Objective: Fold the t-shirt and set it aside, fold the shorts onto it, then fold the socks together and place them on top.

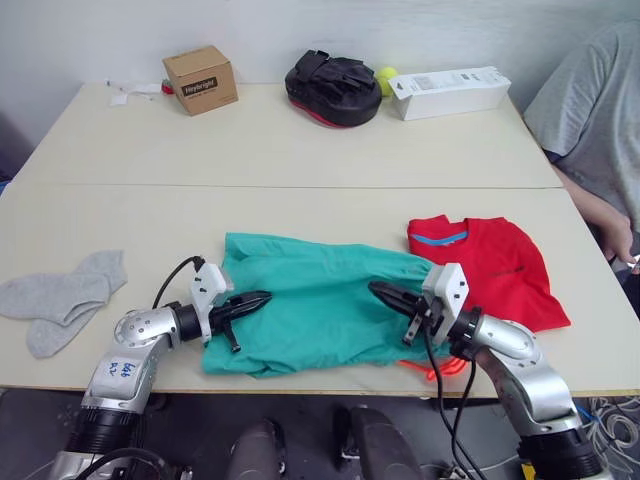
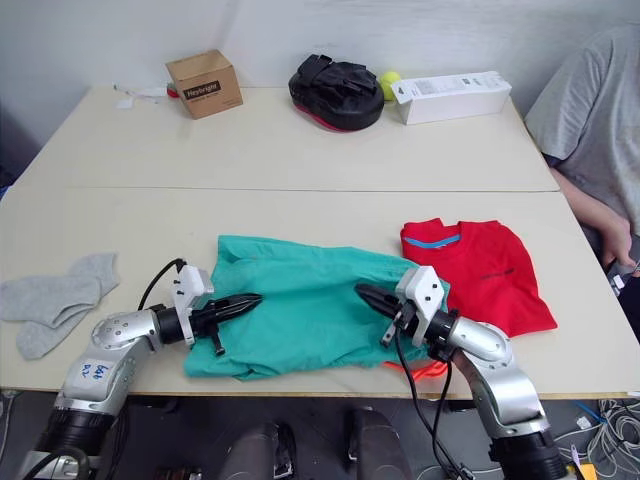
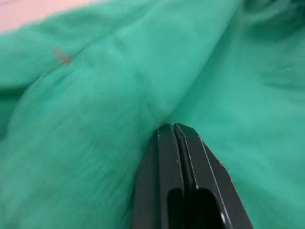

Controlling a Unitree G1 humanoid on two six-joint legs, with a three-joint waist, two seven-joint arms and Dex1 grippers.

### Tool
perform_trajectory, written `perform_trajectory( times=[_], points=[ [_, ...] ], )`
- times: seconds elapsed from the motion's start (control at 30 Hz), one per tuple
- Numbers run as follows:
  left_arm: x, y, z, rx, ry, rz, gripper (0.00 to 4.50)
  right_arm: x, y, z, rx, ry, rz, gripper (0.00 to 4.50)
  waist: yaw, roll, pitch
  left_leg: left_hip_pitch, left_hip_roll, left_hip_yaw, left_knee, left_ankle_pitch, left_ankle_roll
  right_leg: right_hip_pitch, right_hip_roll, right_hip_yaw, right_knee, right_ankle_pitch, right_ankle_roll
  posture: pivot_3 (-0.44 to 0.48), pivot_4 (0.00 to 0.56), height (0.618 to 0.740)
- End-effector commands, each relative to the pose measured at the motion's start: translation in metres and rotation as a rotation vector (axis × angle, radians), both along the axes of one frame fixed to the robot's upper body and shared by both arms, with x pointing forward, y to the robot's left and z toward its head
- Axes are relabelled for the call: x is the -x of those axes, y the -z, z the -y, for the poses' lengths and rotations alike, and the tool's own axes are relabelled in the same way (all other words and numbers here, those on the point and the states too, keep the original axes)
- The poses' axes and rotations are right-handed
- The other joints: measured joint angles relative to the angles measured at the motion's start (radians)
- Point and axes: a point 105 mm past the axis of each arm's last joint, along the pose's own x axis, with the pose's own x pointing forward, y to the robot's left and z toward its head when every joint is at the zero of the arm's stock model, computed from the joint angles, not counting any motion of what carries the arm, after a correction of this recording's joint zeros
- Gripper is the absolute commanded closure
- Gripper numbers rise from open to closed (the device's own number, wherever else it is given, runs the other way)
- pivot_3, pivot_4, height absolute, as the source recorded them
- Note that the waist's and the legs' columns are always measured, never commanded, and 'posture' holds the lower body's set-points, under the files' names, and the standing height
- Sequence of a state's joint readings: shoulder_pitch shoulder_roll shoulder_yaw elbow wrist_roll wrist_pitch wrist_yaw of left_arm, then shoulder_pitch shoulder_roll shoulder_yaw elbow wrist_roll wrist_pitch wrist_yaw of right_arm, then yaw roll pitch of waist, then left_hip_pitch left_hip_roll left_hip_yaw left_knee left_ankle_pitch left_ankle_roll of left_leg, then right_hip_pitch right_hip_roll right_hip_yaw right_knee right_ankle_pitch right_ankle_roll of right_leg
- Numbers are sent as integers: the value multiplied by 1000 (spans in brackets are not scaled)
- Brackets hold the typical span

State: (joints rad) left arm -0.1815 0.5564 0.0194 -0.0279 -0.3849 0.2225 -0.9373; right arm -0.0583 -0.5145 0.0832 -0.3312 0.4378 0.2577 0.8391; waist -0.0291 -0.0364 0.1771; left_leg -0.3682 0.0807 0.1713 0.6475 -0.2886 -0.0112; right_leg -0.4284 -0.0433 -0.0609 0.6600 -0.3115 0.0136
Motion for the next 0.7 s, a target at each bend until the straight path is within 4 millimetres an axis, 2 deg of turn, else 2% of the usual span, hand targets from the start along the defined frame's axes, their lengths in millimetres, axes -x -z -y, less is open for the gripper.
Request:
perform_trajectory(
  times=[0.03, 0.17, 0.3, 0.37, 0.47, 0.6, 0.7],
  points=[
    [-2, -32, 22, 58, 124, 73, 4451, 18, -12, -16, 34, -132, 30, 4500, 1, 0, 0, 0, 0, 0, 0, 0, 0, 0, 0, 0, 0, 0, 0, 0, 150, 740],
    [-19, -44, 48, 27, 178, 125, 4451, 2, -3, -14, 165, -56, 119, 4500, 2, 0, 0, 0, -1, 0, 1, 0, 0, 0, 0, -1, 0, 0, 0, 0, 150, 740],
    [-53, -37, 60, -35, 71, 159, 4451, -3, 15, -9, 282, -29, 186, 4500, 0, -1, 0, -1, -1, 0, 0, 2, -4, 0, 1, -1, -2, 0, 1, 0, 150, 740],
    [-67, -23, 53, -97, 3, 142, 4451, -2, 19, 0, 276, 10, 173, 4500, 1, -1, 0, -1, -1, 1, 0, 2, -5, 0, 1, 0, -2, 0, 1, 0, 150, 740],
    [-74, -10, 42, -131, -59, 111, 4451, 0, 23, 18, 279, 76, 156, 4500, 0, -1, 0, -1, 0, 1, 0, 2, -6, -1, 2, 0, -2, -1, 1, 0, 150, 740],
    [-72, 8, 25, -182, -115, 66, 4451, 8, 20, 49, 271, 152, 138, 4500, 2, -2, 0, -1, 0, 2, 1, 1, -6, -1, 1, 0, -2, -1, 1, 0, 150, 740],
    [-65, 19, 13, -195, -139, 46, 4451, 20, 10, 70, 204, 198, 124, 4500, 3, -1, 0, 0, 0, 1, 1, 1, -5, 1, 1, 0, -2, -1, 2, 0, 150, 740]
  ],
)
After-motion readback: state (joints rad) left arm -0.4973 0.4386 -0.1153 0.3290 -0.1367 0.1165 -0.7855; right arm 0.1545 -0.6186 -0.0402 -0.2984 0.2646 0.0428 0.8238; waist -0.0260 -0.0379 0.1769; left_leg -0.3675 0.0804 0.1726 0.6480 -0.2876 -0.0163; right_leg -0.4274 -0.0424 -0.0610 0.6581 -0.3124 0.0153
